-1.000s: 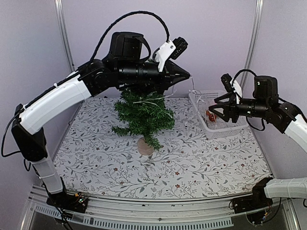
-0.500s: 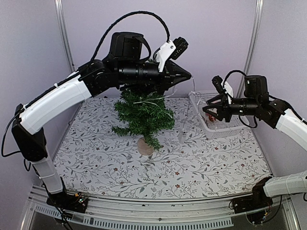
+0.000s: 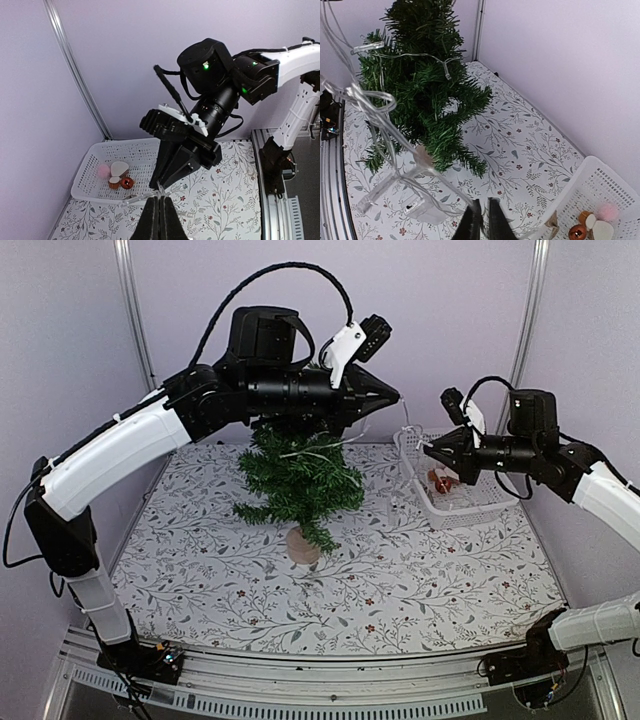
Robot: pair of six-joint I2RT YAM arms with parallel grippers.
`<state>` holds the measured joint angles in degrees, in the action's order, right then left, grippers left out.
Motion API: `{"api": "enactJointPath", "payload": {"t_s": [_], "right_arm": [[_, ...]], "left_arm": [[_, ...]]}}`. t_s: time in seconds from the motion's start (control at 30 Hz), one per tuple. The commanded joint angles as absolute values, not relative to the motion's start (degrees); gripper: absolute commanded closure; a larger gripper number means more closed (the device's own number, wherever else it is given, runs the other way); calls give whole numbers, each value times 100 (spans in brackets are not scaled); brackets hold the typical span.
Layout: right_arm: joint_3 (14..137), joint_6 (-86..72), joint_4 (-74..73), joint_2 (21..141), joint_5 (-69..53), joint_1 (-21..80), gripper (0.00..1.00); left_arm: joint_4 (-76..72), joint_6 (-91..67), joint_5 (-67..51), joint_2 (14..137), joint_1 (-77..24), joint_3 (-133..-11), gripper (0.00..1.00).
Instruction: Decorate the small christmas tree
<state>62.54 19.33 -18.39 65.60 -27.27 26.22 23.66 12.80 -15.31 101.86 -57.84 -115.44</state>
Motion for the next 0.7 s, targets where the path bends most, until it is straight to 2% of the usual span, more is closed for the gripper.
{"api": "enactJointPath", "payload": {"t_s": [0.0, 0.43, 0.67], "right_arm": [[6518, 1851, -1617, 6535, -3053, 2620, 100], [6675, 1877, -2252, 5755, -2920, 2624, 100], [6220, 1626, -2253, 5357, -2255, 2591, 100]], "left_arm": [[2157, 1098, -1218, 10313, -5735, -11531, 100], [2554, 820, -166, 10988, -5736, -12092, 100], [2518, 741, 247, 10948, -5723, -12236, 100]]}}
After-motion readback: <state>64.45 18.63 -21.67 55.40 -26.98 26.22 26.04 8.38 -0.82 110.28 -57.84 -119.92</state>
